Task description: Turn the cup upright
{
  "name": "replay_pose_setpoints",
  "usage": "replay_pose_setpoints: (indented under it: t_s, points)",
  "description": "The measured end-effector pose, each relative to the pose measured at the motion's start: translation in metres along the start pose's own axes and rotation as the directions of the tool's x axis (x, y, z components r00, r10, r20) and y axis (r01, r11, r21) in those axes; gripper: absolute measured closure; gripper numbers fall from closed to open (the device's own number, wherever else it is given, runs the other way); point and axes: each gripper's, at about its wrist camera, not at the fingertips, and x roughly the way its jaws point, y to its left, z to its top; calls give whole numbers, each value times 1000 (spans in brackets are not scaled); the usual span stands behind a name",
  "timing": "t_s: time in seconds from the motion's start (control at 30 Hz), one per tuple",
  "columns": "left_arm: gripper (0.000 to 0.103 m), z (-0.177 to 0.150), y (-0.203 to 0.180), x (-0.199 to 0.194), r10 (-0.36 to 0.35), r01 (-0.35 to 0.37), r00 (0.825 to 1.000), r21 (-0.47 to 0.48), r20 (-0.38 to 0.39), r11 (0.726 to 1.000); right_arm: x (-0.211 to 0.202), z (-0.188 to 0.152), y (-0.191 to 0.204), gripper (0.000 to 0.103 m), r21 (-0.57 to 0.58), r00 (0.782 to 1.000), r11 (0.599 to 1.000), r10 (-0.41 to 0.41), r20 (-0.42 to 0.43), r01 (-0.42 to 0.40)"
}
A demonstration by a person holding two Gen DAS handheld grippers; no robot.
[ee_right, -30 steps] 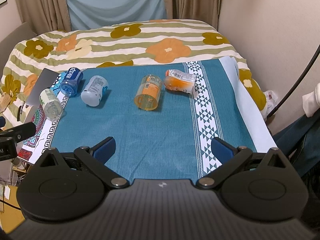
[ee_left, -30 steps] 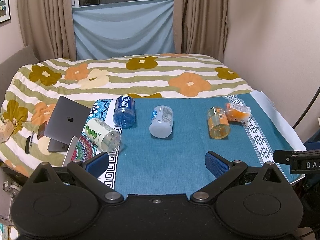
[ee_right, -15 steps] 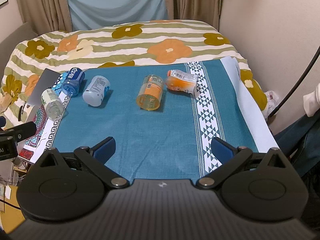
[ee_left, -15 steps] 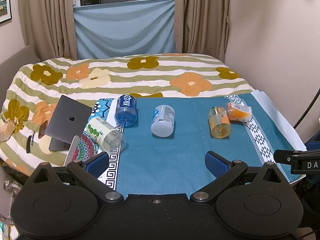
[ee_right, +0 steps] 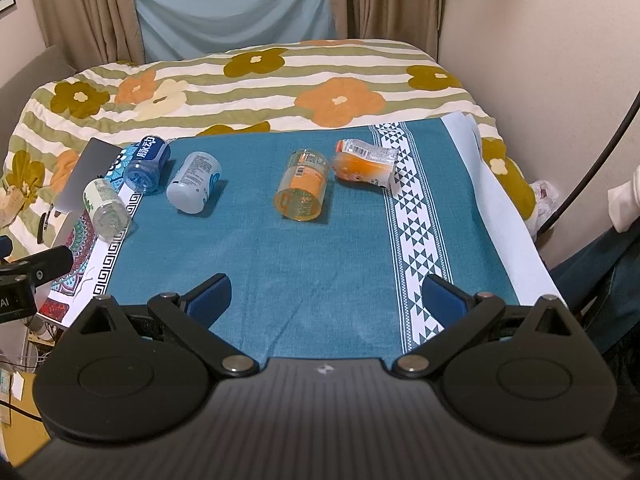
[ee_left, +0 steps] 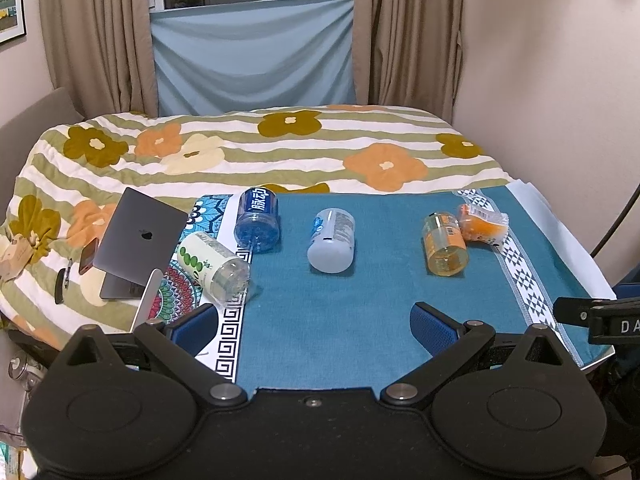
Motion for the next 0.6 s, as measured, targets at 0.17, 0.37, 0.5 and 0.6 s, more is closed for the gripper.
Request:
replay_pose_setpoints:
  t_s: [0.17, 0.37, 0.5, 0.6]
  points:
    - [0, 7, 8, 8, 17, -17, 1000, -7, -12, 1000, 6, 8, -1, 0, 28, 999, 999, 31, -19, -30]
    - [0, 16, 19, 30, 22, -23, 998, -15, -57, 1000, 37, 39, -13, 0, 80, 994, 994, 81, -73, -75]
    - [0, 19, 27, 51, 27, -29, 996, -19, -86, 999, 70, 65, -19, 0, 98, 991, 992, 88, -100, -78]
    - [0, 22, 31, 68, 28, -30, 994, -21, -103, 999, 99, 82, -23, 0, 126, 985, 987, 116, -127, -100]
